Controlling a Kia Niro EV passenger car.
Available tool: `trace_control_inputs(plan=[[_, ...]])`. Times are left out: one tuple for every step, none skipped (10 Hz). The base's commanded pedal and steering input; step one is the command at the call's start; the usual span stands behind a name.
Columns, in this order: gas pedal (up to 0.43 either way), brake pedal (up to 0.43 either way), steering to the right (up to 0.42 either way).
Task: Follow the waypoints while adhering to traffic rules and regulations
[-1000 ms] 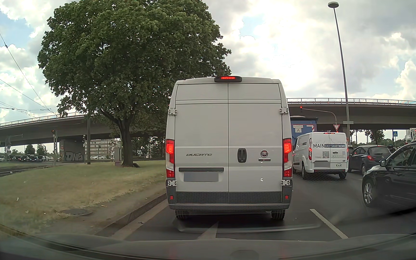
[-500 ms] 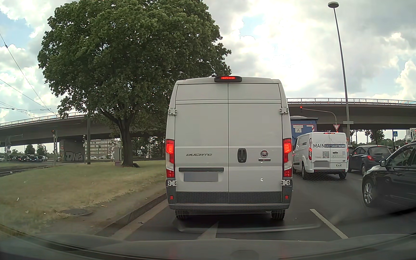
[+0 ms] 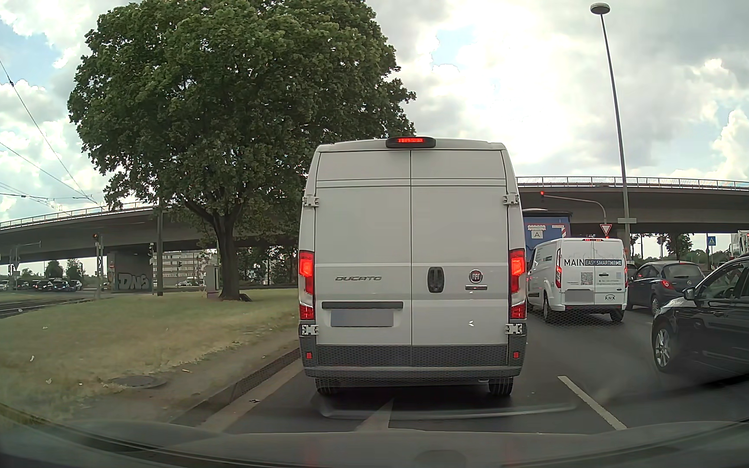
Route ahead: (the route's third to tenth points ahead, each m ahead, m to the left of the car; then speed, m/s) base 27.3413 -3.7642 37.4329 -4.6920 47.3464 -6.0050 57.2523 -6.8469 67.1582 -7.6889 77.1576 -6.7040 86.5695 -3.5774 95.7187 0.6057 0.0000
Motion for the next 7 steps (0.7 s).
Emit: trace_control_inputs(plan=[[0.0,0.317,0.002],[0.0,0.323,0.002],[0.0,0.317,0.002],[0.0,0.317,0.002],[0.0,0.317,0.002],[0.0,0.317,0.002],[0.0,0.317,0.002]])
